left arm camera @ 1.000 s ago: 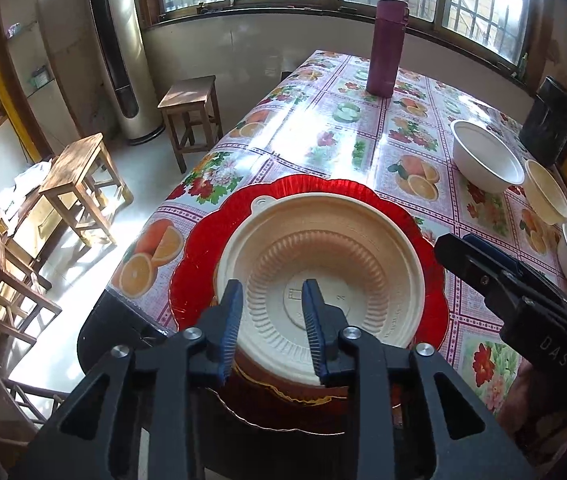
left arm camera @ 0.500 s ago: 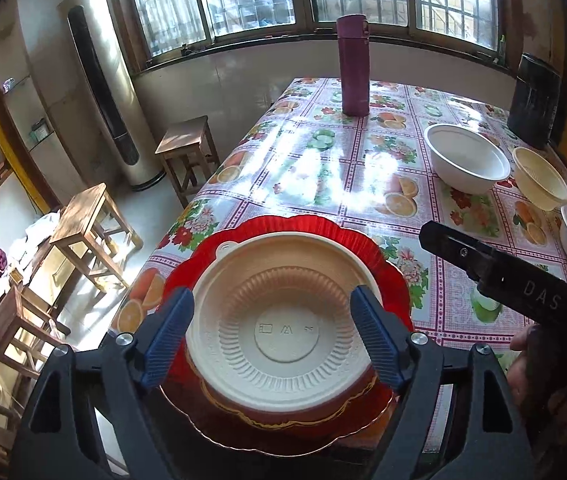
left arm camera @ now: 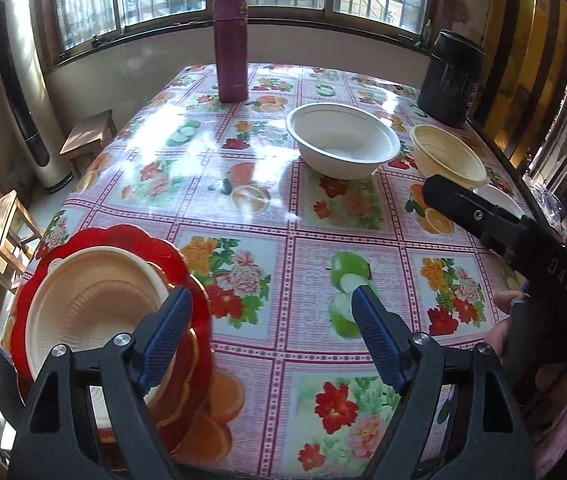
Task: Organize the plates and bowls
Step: 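Move both grippers toward the white disposable bowl beside the cream bowl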
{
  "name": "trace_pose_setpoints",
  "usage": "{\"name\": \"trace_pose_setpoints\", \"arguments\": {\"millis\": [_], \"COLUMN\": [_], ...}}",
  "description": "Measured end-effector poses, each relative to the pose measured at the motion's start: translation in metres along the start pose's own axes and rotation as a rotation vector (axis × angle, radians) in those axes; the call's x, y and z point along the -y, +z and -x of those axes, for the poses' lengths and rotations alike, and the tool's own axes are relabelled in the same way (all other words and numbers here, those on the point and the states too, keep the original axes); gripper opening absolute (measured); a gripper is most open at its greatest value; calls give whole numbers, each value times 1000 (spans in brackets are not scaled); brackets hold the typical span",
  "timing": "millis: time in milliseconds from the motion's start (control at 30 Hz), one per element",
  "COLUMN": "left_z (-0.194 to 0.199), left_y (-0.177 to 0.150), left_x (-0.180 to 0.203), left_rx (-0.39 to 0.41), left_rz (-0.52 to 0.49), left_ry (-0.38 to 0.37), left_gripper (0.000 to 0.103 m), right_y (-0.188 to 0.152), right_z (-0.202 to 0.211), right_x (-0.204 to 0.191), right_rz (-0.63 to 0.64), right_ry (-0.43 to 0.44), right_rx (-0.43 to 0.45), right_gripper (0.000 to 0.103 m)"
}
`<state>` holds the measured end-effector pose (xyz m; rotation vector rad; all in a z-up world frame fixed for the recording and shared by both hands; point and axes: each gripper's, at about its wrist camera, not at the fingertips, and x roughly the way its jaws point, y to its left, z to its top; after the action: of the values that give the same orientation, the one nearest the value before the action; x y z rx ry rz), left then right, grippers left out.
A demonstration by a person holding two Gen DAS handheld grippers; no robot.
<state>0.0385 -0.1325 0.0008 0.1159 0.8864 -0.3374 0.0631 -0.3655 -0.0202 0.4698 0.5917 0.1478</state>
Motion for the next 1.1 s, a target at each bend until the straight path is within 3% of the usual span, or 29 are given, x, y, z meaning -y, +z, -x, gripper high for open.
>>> {"name": "trace_pose_setpoints", "arguments": {"millis": [267,400,567,1100], "left_z": [-7,-12,-17,-29], "left_y": [12,17,22,38], "left_x": [50,71,93,140], "left_rx": [26,38,52,65], "left_rz": [-83,-113,-159,-241], "left_ry": [28,44,60,78], "left_gripper": [91,102,102,102], "right_y": [19,27,34,43], "right_z": [68,95,122,163], "right_x": [62,93,124,166], "right_rz": [-8,-44,-71,-83], "right_ry": [-109,-145,-194,-292], "right_rx": [161,220,284,331], "right_gripper": [103,103,103,103]}}
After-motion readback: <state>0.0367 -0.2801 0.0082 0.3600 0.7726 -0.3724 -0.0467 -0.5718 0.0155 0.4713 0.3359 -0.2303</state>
